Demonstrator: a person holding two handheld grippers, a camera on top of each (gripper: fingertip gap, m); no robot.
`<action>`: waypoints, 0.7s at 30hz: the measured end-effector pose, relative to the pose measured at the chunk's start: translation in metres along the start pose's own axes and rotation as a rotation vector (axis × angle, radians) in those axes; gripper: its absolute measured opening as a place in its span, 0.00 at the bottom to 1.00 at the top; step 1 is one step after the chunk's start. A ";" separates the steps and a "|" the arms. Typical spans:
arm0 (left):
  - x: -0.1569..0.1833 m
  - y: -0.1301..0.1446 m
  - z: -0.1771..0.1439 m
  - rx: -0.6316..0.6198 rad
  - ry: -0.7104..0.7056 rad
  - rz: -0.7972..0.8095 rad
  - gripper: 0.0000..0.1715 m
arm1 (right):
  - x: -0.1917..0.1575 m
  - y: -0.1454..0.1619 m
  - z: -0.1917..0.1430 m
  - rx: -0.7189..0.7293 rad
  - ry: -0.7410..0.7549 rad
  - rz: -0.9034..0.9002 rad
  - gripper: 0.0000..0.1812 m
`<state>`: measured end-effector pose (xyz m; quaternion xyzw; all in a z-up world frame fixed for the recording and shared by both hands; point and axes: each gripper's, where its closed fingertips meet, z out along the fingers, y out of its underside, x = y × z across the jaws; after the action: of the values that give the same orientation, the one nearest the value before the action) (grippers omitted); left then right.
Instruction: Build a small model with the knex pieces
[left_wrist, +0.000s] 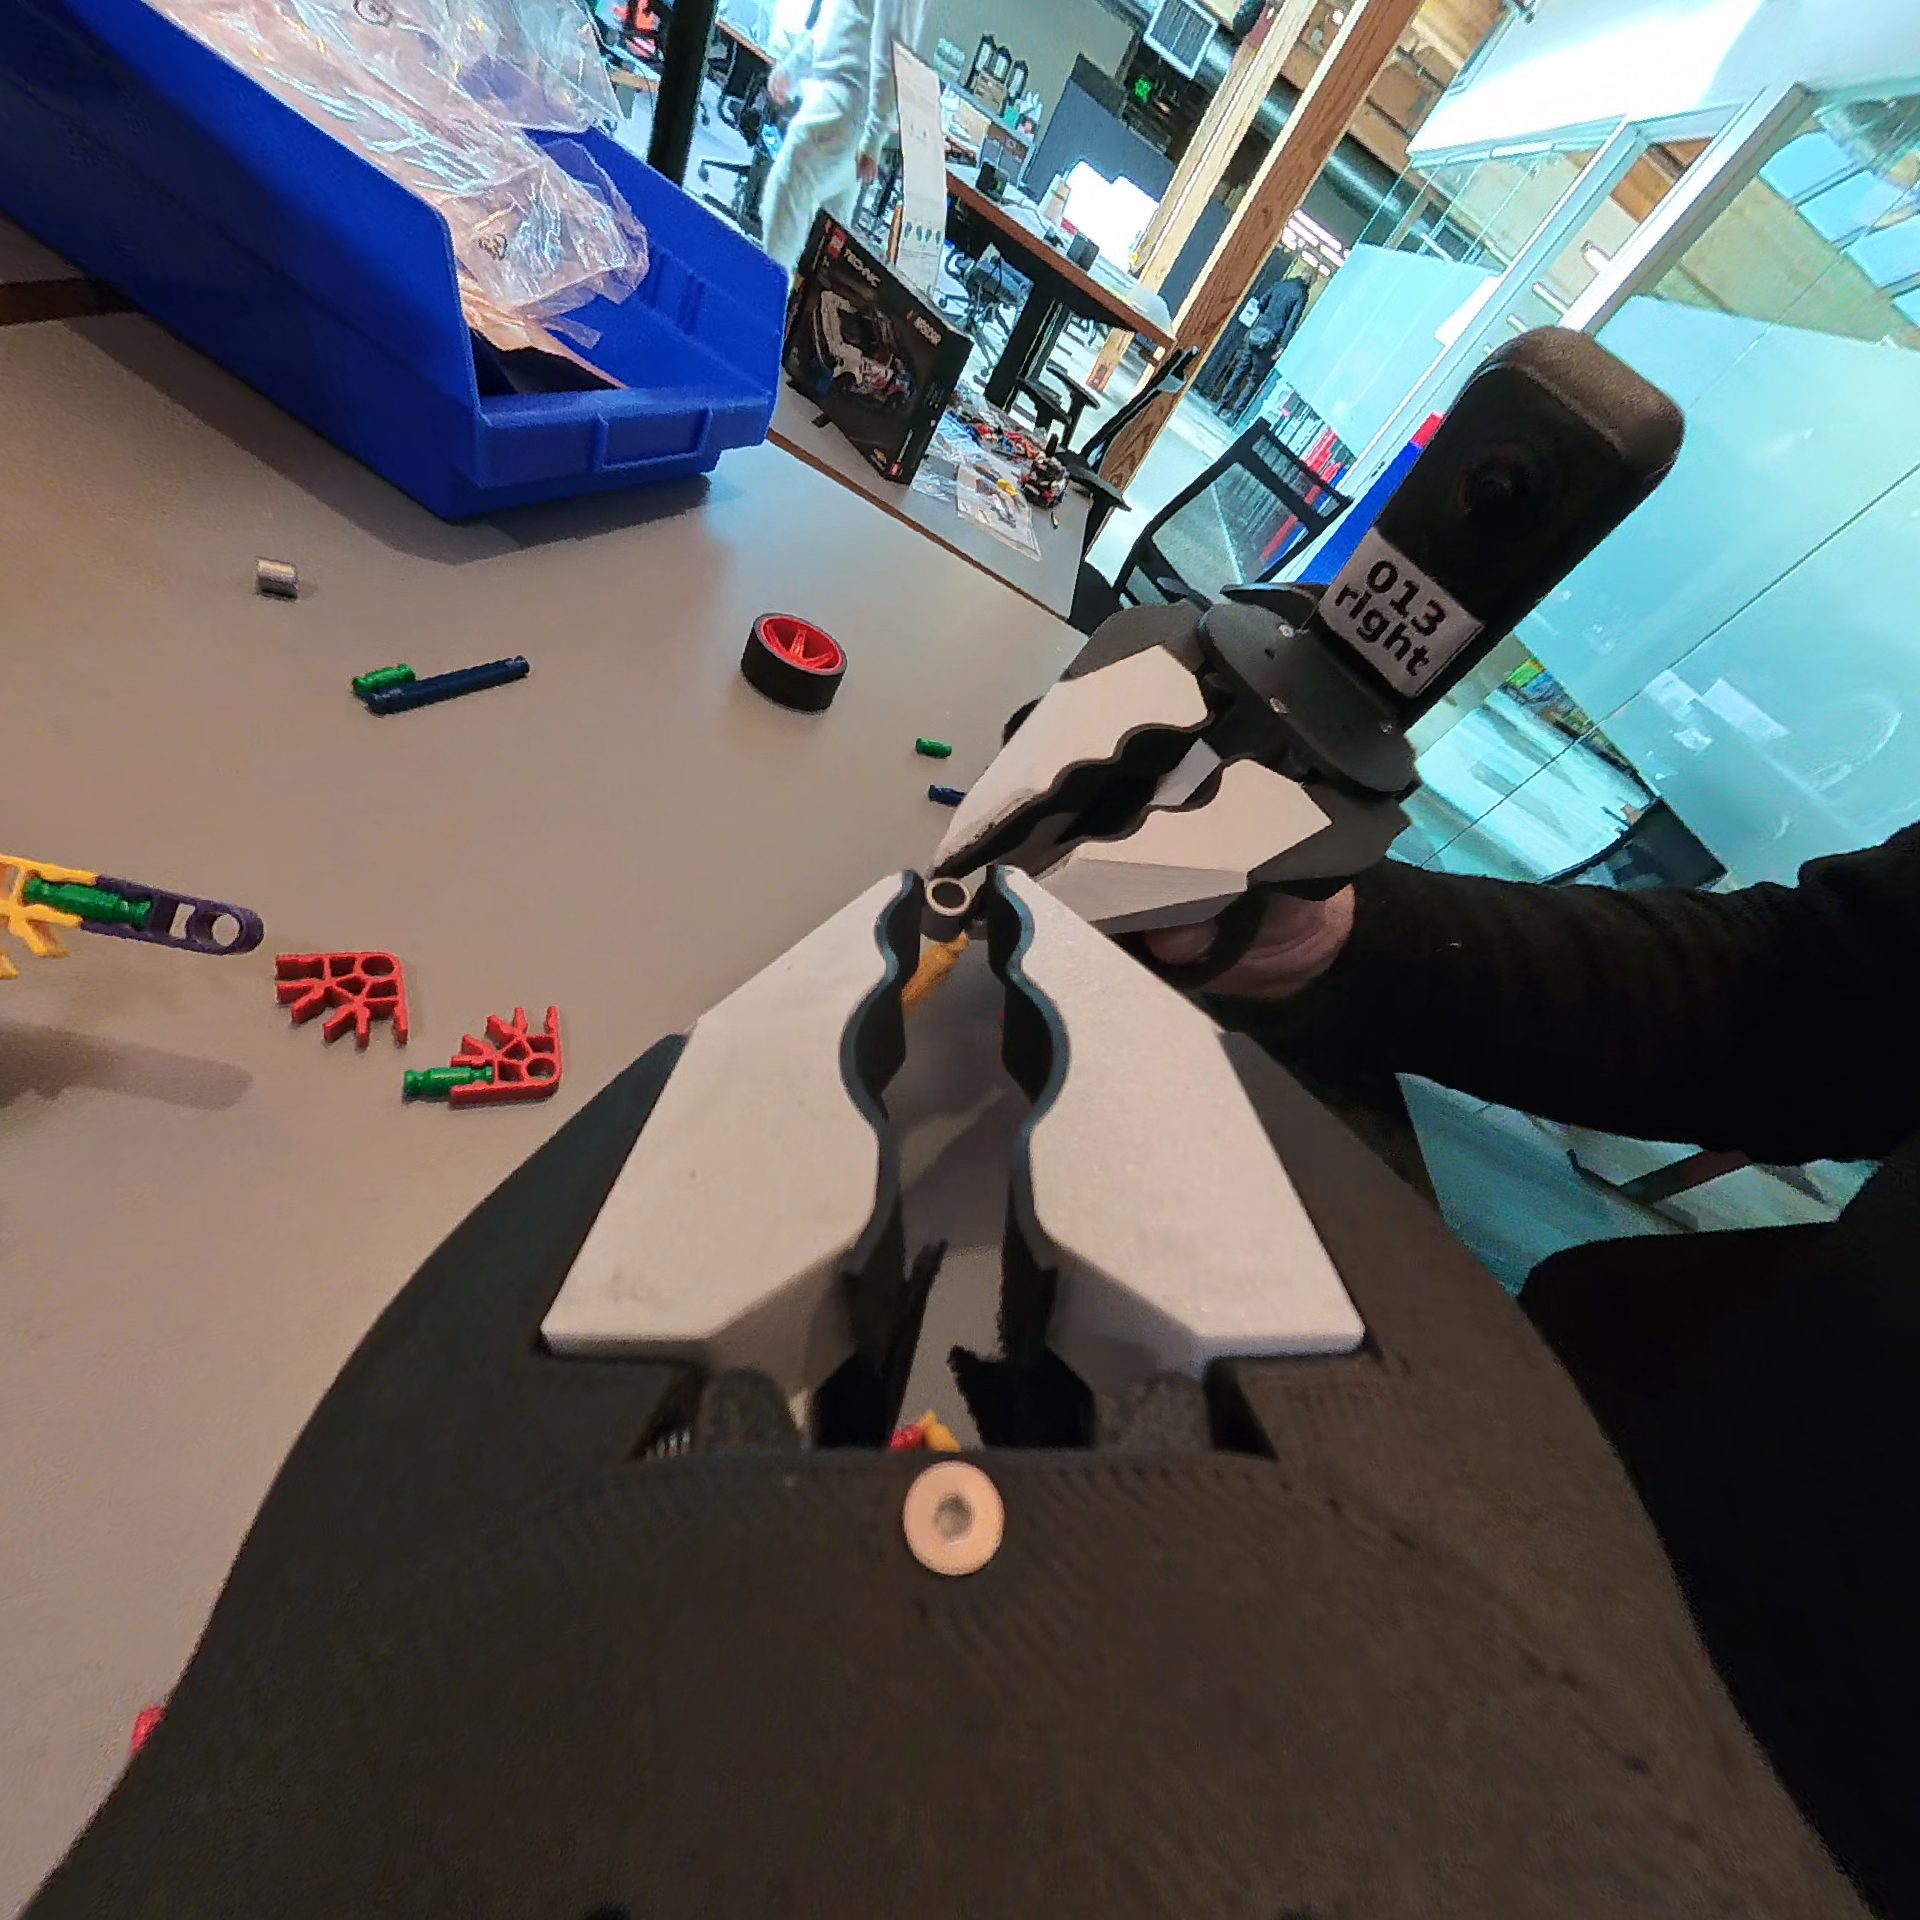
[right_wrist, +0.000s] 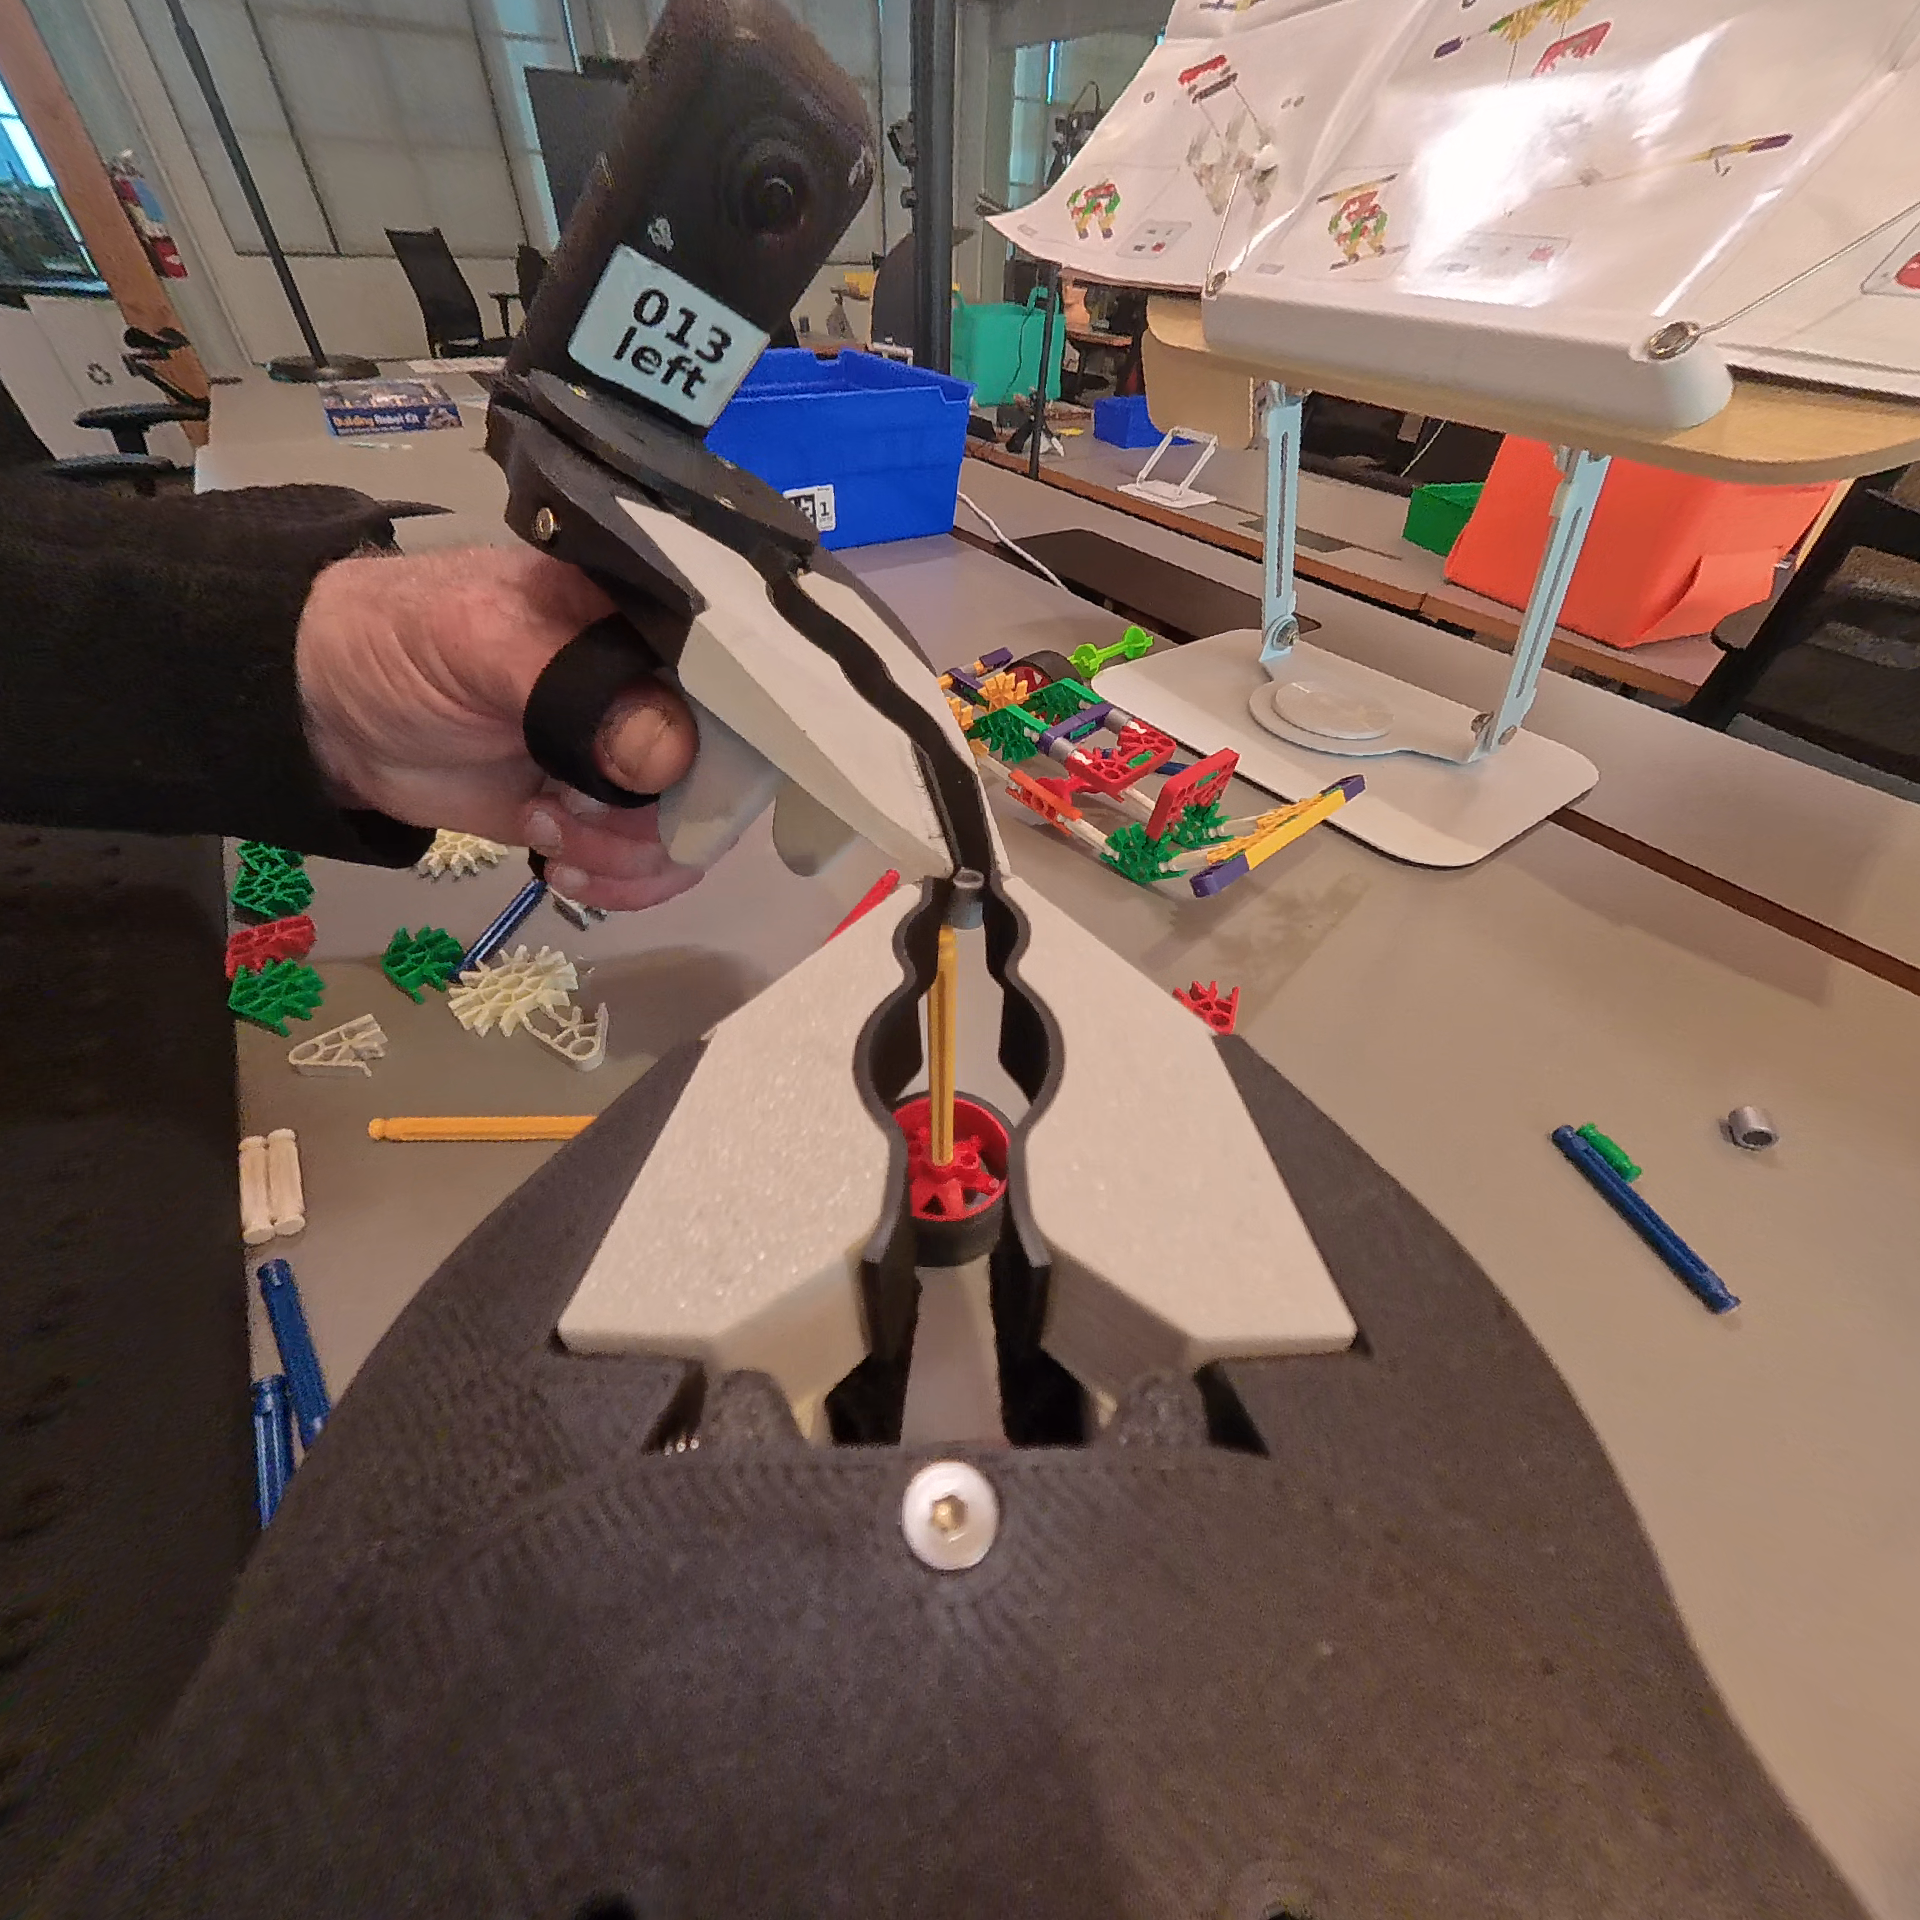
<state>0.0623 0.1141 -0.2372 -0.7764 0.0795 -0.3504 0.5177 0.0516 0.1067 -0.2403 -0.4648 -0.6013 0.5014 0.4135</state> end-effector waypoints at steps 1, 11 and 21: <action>-0.001 0.001 0.000 -0.008 -0.004 0.010 0.05 | 0.000 0.001 0.000 -0.005 0.001 -0.003 0.03; 0.002 0.003 0.002 -0.029 -0.017 0.082 0.05 | -0.002 0.002 -0.003 -0.010 0.001 -0.002 0.03; 0.011 0.003 0.001 -0.047 0.059 0.067 0.06 | -0.008 -0.002 -0.008 0.025 -0.018 0.021 0.03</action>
<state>0.0721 0.1083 -0.2344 -0.7746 0.1287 -0.3536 0.5084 0.0607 0.1007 -0.2377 -0.4614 -0.5937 0.5173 0.4087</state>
